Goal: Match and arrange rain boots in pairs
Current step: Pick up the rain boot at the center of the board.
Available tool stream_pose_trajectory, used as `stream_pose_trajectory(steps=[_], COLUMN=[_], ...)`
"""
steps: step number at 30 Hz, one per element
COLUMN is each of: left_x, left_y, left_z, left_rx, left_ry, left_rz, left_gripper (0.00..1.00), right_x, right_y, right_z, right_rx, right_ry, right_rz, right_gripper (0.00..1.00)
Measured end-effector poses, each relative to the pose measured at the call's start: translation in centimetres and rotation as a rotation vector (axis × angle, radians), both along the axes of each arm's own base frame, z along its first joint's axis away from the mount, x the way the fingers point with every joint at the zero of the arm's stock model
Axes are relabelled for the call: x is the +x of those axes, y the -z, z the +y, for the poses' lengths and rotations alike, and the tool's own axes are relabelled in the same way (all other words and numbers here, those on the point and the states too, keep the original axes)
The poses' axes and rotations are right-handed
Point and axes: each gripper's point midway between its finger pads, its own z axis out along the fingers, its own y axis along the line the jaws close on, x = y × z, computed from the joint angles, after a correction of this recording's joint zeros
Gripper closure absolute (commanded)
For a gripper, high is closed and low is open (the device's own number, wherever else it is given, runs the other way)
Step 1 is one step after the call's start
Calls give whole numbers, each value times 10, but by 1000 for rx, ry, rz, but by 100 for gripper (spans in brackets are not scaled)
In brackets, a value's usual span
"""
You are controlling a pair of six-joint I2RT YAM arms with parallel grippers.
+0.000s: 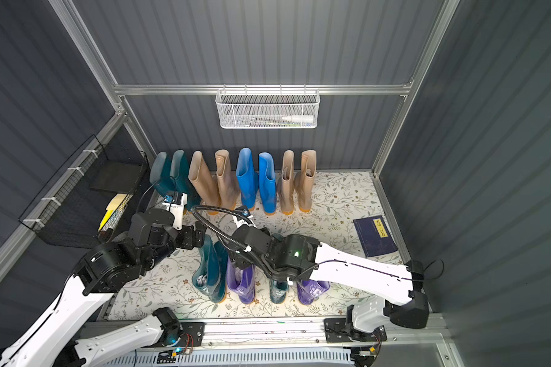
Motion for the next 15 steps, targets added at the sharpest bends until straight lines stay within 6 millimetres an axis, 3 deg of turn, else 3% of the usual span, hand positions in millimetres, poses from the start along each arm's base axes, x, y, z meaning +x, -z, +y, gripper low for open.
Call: stream_pose_trajectory(steps=[7, 15], left_x=[-8, -17], left_y=[-3, -4], left_z=[15, 25], left_rx=[1, -15], left_ry=[-24, -27], left_rz=[-38, -56], left_gripper=[6, 5], right_x=[-6, -20], right_y=[0, 24], right_z=[9, 16], right_rx=[20, -26], right_ry=[30, 43], right_rz=[7, 50], right_gripper=[19, 19])
